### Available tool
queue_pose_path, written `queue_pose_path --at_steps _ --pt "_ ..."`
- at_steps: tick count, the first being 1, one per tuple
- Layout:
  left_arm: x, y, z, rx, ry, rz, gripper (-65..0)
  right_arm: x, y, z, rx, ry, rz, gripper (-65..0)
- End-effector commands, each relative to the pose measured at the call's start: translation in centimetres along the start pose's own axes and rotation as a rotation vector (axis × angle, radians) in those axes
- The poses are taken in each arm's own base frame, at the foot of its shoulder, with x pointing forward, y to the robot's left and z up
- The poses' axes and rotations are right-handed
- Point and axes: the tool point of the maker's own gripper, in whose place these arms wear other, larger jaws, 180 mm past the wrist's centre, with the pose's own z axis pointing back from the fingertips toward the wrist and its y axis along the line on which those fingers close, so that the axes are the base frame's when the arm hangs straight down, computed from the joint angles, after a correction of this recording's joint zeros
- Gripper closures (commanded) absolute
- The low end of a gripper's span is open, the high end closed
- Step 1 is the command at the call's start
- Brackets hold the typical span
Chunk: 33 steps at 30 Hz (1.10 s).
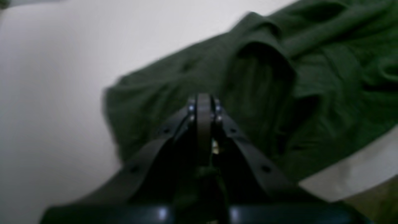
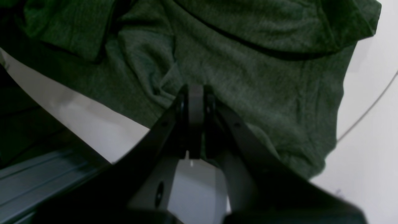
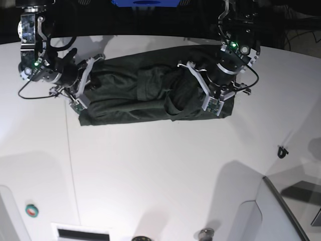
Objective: Layout the t-shirt on the table in an organized manner, then fold the t-shirt properly
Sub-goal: 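Lift the strip end with the left gripper and fold it toward the right gripper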
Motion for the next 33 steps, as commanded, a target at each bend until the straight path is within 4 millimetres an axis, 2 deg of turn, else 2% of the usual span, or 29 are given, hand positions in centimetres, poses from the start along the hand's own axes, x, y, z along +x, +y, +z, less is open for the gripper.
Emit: queue_pose_path --at_steps 1,7,12,15,21,26,28,33 --pt "0.6 0.3 0.0 0.008 -0.026 0.004 0.0 1.5 -0.4 0.4 -0.007 -0.048 0.009 -1.5" --pt "-0.5 -0.1 -0.6 -0.006 0.007 0.015 0.0 1.6 -0.3 0.3 -0.006 -0.051 0.007 -1.5" --pt "-2.8 -0.8 -1.5 -0.03 0.072 0.023 0.0 1.4 -0.6 0.4 -0.009 -0.049 0.007 -1.5" --pt "-3.6 -1.7 -1.9 -0.055 0.095 0.029 0.0 1.4 -1.7 0.9 -0.039 -0.061 -0.026 -1.5" --pt "-2.5 -7.3 -1.9 -0.191 0.071 -0.046 0.0 1.3 -2.0 1.0 -0.048 -0.063 -0.033 -1.5" --pt "-1.0 -12.9 -0.9 -0.326 0.024 -0.129 0.0 1.1 -1.9 1.1 -0.047 -0.059 -0.036 -1.5" --pt "-0.1 -13.6 -0.3 -0.337 -0.005 -0.147 0.0 1.0 -1.9 1.1 -0.047 -0.056 -0.035 -1.5" --pt "2.8 -13.1 1.0 -0.323 -0.092 -0.147 0.0 1.0 -1.8 1.1 -0.047 -0.058 -0.035 -1.5"
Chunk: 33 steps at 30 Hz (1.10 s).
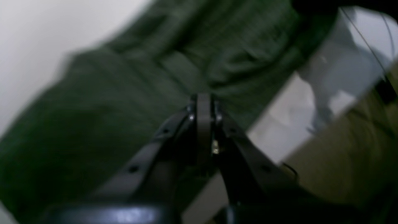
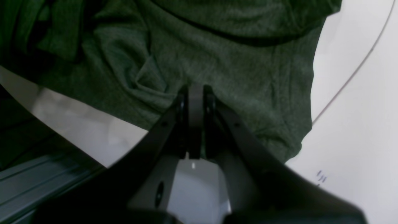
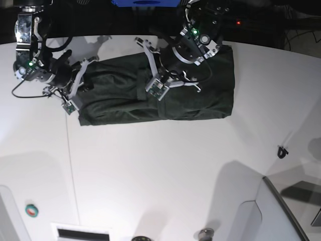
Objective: Layout the t-shirt on the table in an organized manner, then fold the t-shirt properly
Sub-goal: 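Lift the strip end with the left gripper and fold it toward the right gripper, then release the fold and raise the left gripper away from the shirt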
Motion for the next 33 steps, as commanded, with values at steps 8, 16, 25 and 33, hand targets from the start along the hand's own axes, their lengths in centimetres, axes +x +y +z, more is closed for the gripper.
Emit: queue_pose_path --at_steps 8,16,25,33 --pt "-0.1 5.1 1.4 0.12 -0.022 0.047 0.0 1.2 -0.1 0.3 -0.002 -0.043 0.007 -1.5" --pt "-3.9 15.0 5.4 0.392 0.03 0.176 0.0 1.1 -0.1 0.2 0.001 -0.042 0.006 -1.5" --pt "-6.9 21.2 12.0 0.429 -0.113 0.414 0.0 1.7 -0.5 0.5 -0.011 -0.059 0.005 -1.5" --pt "-13.5 28.2 18.6 0.608 -0.042 0.514 -22.1 2.6 -5.6 3.1 -0.121 -0.154 -0.184 -30.9"
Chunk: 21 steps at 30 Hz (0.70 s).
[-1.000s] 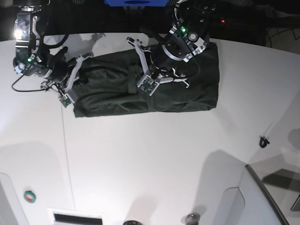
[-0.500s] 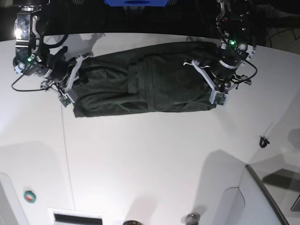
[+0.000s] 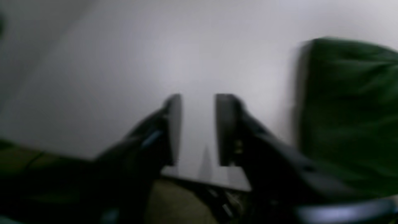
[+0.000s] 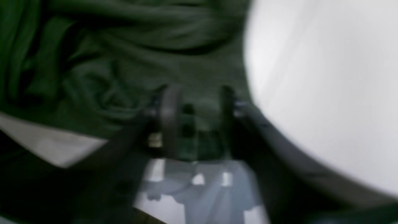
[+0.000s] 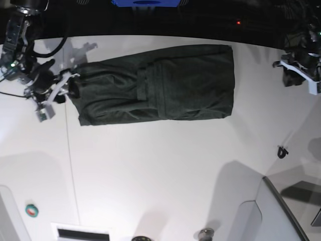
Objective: Layout the t-shirt on the table in an organized manner, then fold the t-shirt properly
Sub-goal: 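Release the fold and raise the left gripper away from the shirt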
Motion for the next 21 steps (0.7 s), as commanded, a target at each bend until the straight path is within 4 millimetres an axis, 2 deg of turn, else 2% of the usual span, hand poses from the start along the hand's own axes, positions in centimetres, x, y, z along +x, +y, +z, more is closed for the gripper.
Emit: queue_pose_path --at_steps 1,3,4,7,8,11,14,18,21 --pt "1.1 0.8 0.3 0.006 -0.036 -0.01 -25.0 1.9 -0.6 0.4 -0.003 -0.051 -0.008 -36.6" --pt "0.2 1.8 0.0 0.02 -0.007 0.003 -32.3 2.4 -1.3 0.7 0.013 -0.056 -0.076 -47.1" --pt "-0.2 2.2 -0.2 0.023 0.008 0.004 -35.2 2.7 -1.7 0.7 0.03 -0.072 -0.115 -49.4" --pt "-1.4 2.7 -0.7 0.021 0.042 0.02 -42.0 3.1 -3.1 -0.1 0.08 -0.086 -0.223 -49.5" --pt "-1.2 2.7 -0.9 0.02 0.032 0.026 -43.1 2.9 -3.4 -0.4 0.098 -0.077 -0.251 -49.5" --pt "-0.9 2.8 -1.4 0.02 -0.024 0.053 -43.9 1.4 -3.8 -1.9 0.162 -0.017 -0.36 -49.5" --pt "-1.7 3.0 -1.9 0.02 -0.027 0.082 -43.8 -0.3 -4.0 -2.5 0.199 0.017 -0.442 -49.5" --pt "-2.8 1.0 -3.0 -0.038 0.013 0.065 -43.6 -2.3 -3.6 -2.8 0.226 0.062 -0.494 -49.5" --pt "-2.7 -1.8 -4.2 -0.107 0.025 0.037 -43.6 -4.5 -2.4 -2.7 0.248 0.142 -0.499 -49.5"
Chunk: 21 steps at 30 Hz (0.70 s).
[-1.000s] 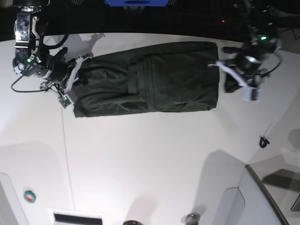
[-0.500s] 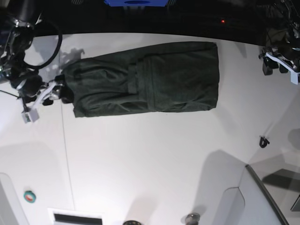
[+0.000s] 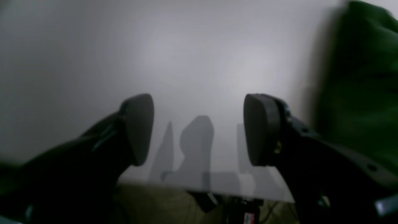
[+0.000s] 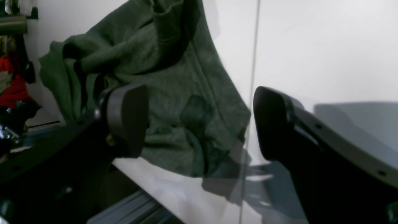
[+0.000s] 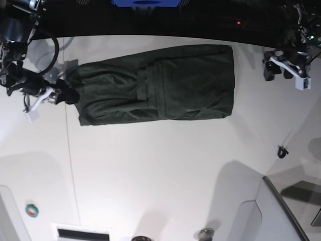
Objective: Layout the t-shirt on the table in an organized manner, then fold the t-shirt properly
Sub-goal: 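Release the fold and raise the left gripper away from the shirt, then grasp both short ends of the folded shirt with both grippers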
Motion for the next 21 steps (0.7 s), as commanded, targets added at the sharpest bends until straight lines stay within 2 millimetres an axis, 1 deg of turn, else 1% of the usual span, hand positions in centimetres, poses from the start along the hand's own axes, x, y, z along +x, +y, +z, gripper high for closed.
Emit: queue_pose_path --at_steps 1,3,7,10,11,12,15,17,21 --pt "1.9 -0.5 -0.2 -0.018 -0.049 -0.022 -43.6 -1.7 -0.4 0.0 -0.025 0.091 0.02 -49.5" --pt "2.1 -2.2 -1.2 -0.059 -0.045 -0.033 -43.6 -2.7 0.5 -0.8 -0.005 0.137 0.042 -49.5" --pt "2.8 -6.2 -3.4 -0.145 -0.033 -0.083 -43.6 -3.4 2.0 -2.2 0.03 0.159 0.056 -49.5" --pt "2.1 -9.3 -5.1 -0.178 0.007 -0.153 -43.6 -3.4 2.5 -2.7 0.041 0.143 0.051 -49.5" --pt "1.9 -10.0 -5.4 -0.18 0.015 -0.172 -43.6 -3.3 2.7 -2.9 0.046 0.136 0.05 -49.5" --pt "1.5 -10.6 -5.8 -0.179 0.029 -0.189 -43.6 -3.5 3.0 -3.2 0.053 0.137 0.048 -49.5" --pt "1.3 -12.1 -6.6 -0.184 0.039 -0.204 -43.6 -3.3 3.4 -3.4 0.061 0.128 0.048 -49.5" --pt "1.7 -12.8 -6.9 -0.192 0.031 -0.199 -43.6 -2.8 3.5 -3.5 0.063 0.121 0.054 -49.5" --pt "3.0 -13.6 -7.3 -0.201 0.004 -0.194 -43.6 -2.7 3.8 -3.6 0.069 0.12 0.055 -49.4"
